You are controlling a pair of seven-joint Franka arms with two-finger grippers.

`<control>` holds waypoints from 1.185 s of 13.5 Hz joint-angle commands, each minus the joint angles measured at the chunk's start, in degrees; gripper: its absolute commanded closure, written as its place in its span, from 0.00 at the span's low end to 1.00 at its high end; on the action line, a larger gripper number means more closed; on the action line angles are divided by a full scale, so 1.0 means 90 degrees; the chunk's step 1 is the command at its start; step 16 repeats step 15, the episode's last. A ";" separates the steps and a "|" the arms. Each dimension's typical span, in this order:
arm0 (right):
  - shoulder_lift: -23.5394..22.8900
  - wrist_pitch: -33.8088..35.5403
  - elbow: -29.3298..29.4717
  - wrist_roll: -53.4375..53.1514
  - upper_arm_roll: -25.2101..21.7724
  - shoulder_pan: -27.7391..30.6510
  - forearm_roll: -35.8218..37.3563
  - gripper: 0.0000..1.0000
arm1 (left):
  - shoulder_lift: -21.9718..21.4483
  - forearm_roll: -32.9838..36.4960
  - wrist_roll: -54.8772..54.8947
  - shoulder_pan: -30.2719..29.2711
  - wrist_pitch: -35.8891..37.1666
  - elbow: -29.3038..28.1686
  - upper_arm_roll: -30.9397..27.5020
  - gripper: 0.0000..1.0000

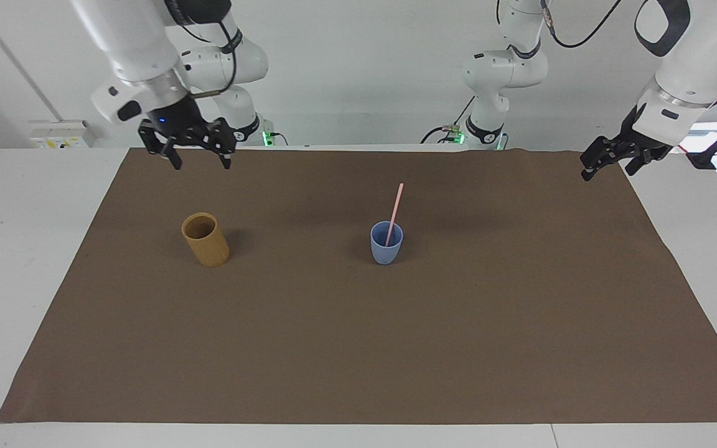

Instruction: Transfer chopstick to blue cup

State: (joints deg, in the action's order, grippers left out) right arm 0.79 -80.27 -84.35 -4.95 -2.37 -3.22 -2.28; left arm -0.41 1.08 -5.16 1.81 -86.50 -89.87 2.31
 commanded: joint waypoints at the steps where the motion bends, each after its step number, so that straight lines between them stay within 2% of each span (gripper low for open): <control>1: -0.0050 0.0441 0.0251 0.0314 0.0136 0.0337 0.0583 0.00 | -0.0013 0.0017 -0.0022 -0.0016 0.0100 -0.0004 -0.0002 0.00; 3: 0.0126 0.0560 0.0086 0.0724 0.0126 0.0377 0.0634 0.00 | -0.0013 0.0017 -0.0013 -0.0016 0.0100 -0.0004 -0.0002 0.00; 5: 0.0263 0.0308 -0.0198 0.0774 0.0165 0.0493 0.0576 0.00 | -0.0013 0.0017 -0.0022 -0.0016 0.0100 -0.0004 -0.0002 0.00; 16: 0.0244 0.0316 -0.0218 0.0764 0.0195 0.0533 0.0488 0.00 | -0.0013 0.0017 -0.0013 -0.0016 0.0100 -0.0004 -0.0002 0.00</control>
